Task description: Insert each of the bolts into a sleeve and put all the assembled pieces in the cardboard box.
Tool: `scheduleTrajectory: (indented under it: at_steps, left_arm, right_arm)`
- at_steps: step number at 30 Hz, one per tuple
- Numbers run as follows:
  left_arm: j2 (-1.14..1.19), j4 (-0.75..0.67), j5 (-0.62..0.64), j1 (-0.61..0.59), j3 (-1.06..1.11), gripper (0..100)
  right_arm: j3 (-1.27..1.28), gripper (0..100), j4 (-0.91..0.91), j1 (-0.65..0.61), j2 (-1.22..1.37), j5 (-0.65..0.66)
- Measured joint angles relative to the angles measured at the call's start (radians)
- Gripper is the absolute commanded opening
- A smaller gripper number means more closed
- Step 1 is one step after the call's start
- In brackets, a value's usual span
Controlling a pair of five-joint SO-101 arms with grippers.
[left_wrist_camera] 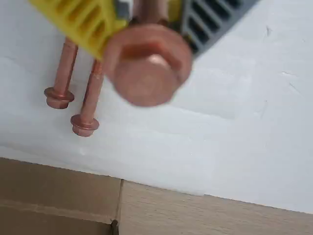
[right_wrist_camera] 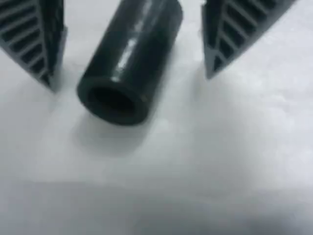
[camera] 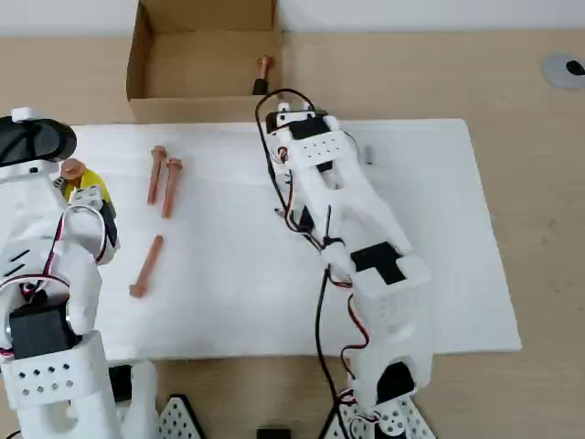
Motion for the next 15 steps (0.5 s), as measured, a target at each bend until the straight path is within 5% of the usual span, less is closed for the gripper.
scheduleTrajectory:
  at_steps: [6,15]
  left_arm:
    - [0.0,0.0,0.0,0.0,0.0,1]
    - [0.0,0.0,0.0,0.0,0.0,1]
  right_arm:
    - [0.002,0.5,0.0,0.011,-0.003,0.0]
    - [0.002,1.0,-0.003,0.008,-0.003,0.0]
